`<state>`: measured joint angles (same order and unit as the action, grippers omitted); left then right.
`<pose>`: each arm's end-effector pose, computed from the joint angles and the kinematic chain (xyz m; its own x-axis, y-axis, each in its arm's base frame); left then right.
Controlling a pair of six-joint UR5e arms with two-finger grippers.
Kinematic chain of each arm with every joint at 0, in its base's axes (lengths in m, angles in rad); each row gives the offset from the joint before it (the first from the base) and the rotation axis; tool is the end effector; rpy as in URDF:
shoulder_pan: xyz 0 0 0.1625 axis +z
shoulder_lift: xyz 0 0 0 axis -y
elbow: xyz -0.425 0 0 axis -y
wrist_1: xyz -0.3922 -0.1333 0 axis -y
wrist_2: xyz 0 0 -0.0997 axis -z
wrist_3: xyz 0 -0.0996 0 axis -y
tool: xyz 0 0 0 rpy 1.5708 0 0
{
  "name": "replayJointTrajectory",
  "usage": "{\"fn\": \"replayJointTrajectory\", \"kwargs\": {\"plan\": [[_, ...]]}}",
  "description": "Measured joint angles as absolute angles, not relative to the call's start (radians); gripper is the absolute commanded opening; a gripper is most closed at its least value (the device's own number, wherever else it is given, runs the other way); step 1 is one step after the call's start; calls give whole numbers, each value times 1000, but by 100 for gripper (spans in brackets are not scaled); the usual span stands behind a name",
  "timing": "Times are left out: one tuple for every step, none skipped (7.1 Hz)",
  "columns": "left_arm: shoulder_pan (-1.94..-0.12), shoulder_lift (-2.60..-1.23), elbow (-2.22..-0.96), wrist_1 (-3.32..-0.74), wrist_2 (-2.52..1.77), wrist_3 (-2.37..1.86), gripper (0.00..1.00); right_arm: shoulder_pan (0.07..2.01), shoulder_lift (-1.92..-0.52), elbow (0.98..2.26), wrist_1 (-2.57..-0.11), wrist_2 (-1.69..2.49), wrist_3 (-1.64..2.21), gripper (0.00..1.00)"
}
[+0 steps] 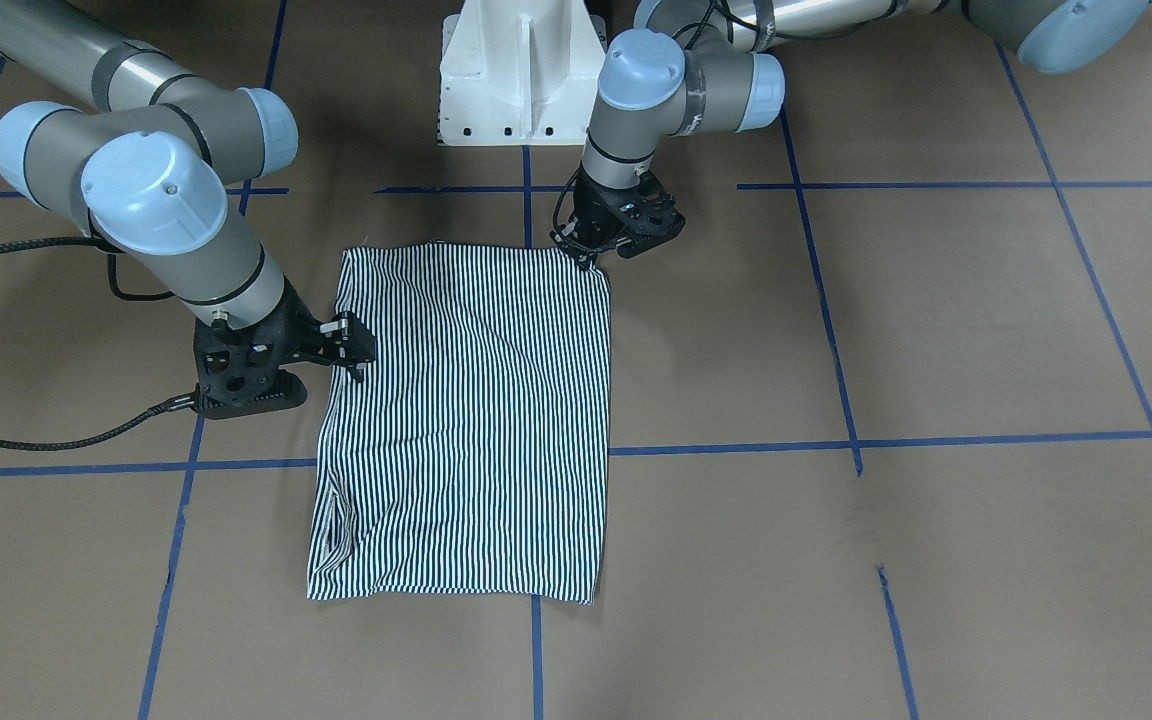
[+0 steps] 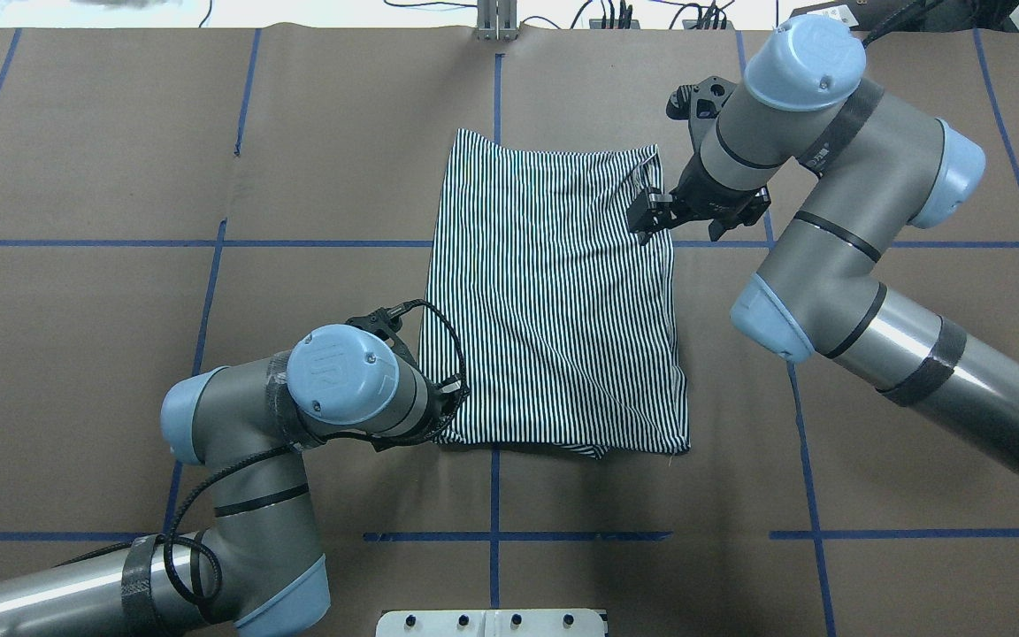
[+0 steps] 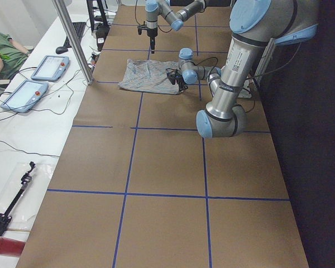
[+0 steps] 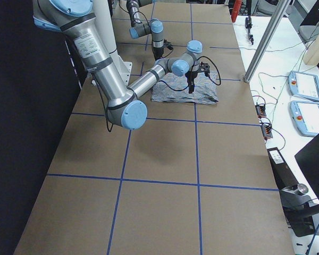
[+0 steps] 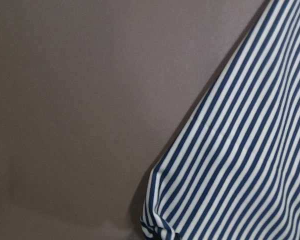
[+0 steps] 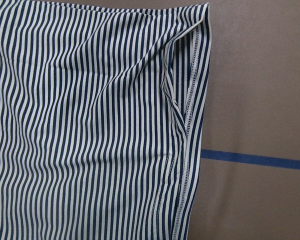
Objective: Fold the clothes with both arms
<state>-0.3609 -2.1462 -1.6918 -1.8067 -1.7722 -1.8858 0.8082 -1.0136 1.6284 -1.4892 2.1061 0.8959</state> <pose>0.5867 -0.3426 0.2456 0.4695 -0.5017 -0.7266 0.3588 0.8603 -0.3621 -0.4077 -0.5462 0.2988 0.6611 -0.0860 0.7453 0.0220 0.9952 0.0953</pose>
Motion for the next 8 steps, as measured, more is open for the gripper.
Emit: {"fn": "replayJointTrajectory", "kwargs": {"plan": [[-362,-2136,-1711,-1806,-1773,-1883,0,801,-1023,1643,-1489,2106,940,100],[-363,-2114,-1742,-1806,-1775,-1869,0,781,-1040,1675,-1488,2106,1020,100],[-363,-2092,-1771,-1806,-1776,-1834,0,747,-1061,1723,-1487,2103,1143,100],[-363,-2078,-1788,-1805,-1777,-1802,0,701,-1083,1778,-1486,2093,1287,100],[-363,-2072,-1794,-1806,-1777,-1782,0,639,-1099,1832,-1485,2067,1451,100],[-362,-2071,-1797,-1805,-1776,-1768,0,561,-1105,1868,-1486,2002,1623,100],[-362,-2071,-1798,-1805,-1775,-1763,0,473,-1107,1884,-1487,1907,1780,100],[-363,-2070,-1799,-1805,-1775,-1760,0,406,-1108,1887,-1489,1831,1907,100]]}}
